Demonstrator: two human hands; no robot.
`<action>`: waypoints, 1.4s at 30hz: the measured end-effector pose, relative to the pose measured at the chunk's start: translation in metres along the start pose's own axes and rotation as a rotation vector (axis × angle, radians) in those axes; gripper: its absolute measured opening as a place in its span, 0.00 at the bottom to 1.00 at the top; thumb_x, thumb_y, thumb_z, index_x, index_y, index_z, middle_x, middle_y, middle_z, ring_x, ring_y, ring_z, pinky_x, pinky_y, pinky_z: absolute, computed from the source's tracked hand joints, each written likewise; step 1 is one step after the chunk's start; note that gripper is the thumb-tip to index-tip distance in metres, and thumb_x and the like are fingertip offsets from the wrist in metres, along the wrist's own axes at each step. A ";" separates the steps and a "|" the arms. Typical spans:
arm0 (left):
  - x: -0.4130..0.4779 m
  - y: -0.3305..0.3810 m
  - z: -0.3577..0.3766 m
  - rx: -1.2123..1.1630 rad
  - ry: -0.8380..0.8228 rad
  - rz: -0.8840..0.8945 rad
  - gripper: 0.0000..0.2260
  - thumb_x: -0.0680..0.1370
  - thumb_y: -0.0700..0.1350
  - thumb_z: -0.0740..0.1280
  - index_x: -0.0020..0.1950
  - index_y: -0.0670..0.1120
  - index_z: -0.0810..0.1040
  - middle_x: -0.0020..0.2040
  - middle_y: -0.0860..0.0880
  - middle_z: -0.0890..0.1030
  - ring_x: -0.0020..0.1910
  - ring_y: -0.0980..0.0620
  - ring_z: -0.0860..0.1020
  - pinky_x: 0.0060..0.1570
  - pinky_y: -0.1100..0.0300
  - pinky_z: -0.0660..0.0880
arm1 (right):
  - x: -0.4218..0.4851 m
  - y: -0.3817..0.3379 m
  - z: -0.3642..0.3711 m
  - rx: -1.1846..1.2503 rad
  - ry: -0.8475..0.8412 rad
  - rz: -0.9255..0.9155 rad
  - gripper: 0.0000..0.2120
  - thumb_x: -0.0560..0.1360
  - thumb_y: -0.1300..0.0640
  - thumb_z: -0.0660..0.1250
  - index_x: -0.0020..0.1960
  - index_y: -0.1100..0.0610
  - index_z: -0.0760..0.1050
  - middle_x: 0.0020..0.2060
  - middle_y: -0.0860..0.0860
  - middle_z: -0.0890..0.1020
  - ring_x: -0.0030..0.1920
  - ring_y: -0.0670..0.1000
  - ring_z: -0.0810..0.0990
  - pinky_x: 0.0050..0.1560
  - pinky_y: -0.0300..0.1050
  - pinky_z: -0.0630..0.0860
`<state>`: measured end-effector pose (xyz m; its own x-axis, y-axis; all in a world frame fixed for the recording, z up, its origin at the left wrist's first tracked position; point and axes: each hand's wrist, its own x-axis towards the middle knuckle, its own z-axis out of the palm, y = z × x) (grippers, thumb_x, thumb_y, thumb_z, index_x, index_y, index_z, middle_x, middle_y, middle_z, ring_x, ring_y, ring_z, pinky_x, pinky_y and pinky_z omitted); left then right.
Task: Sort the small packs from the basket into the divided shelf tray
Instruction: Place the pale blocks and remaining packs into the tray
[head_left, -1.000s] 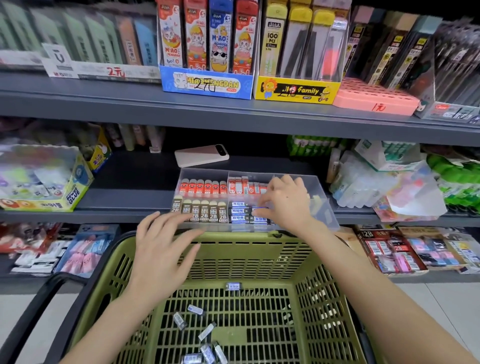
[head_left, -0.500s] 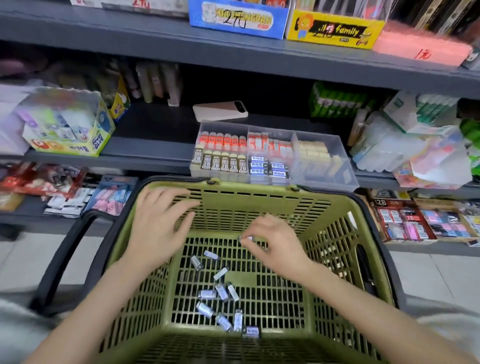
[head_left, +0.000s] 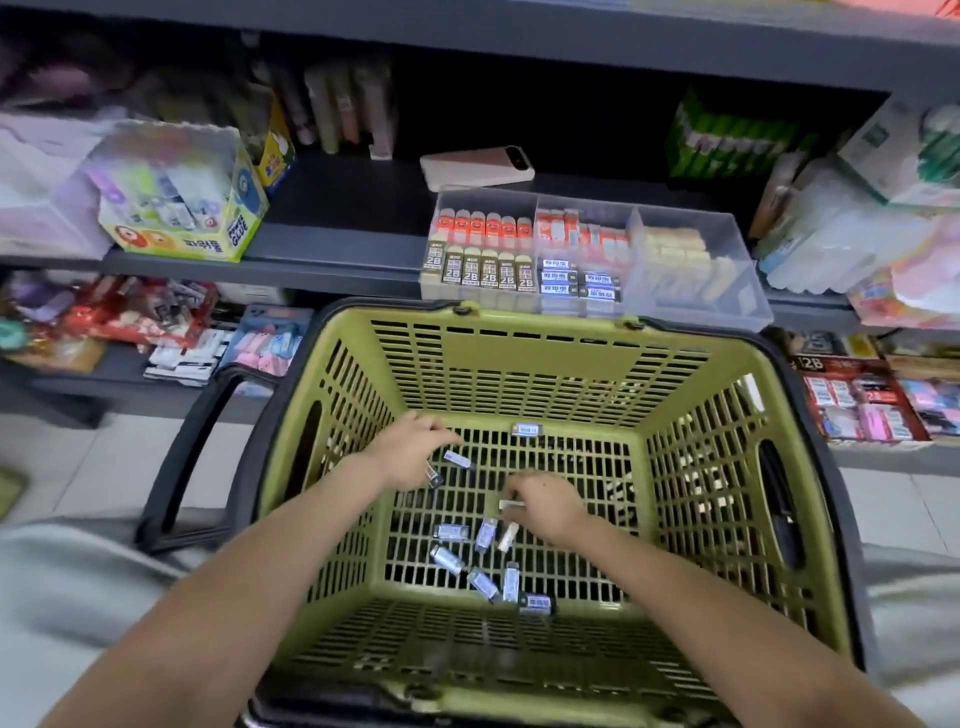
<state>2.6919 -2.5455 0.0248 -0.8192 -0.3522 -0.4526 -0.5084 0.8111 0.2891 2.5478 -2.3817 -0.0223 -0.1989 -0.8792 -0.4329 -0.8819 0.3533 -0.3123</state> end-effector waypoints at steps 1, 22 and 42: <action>0.005 -0.003 0.007 0.028 -0.039 0.000 0.36 0.71 0.36 0.71 0.74 0.57 0.62 0.73 0.49 0.63 0.73 0.48 0.59 0.73 0.52 0.58 | -0.005 0.007 -0.001 0.033 -0.021 0.036 0.12 0.76 0.48 0.65 0.56 0.52 0.75 0.55 0.50 0.78 0.51 0.50 0.78 0.51 0.45 0.78; 0.009 0.040 0.019 -1.711 -0.023 -0.524 0.10 0.77 0.41 0.65 0.57 0.41 0.73 0.55 0.38 0.75 0.49 0.44 0.78 0.41 0.55 0.80 | -0.021 -0.011 -0.032 0.700 0.370 0.159 0.10 0.74 0.51 0.69 0.43 0.58 0.75 0.37 0.53 0.79 0.33 0.47 0.74 0.36 0.46 0.76; -0.003 0.027 0.001 -1.754 0.054 -0.562 0.14 0.62 0.40 0.77 0.44 0.43 0.78 0.38 0.44 0.81 0.29 0.53 0.80 0.27 0.64 0.76 | 0.037 0.018 -0.014 -0.007 0.244 0.257 0.13 0.76 0.56 0.63 0.59 0.58 0.70 0.53 0.54 0.78 0.52 0.53 0.77 0.49 0.45 0.74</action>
<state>2.6816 -2.5221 0.0327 -0.4639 -0.4187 -0.7807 -0.3222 -0.7412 0.5890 2.5183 -2.4121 -0.0319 -0.5103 -0.8126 -0.2815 -0.7926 0.5714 -0.2128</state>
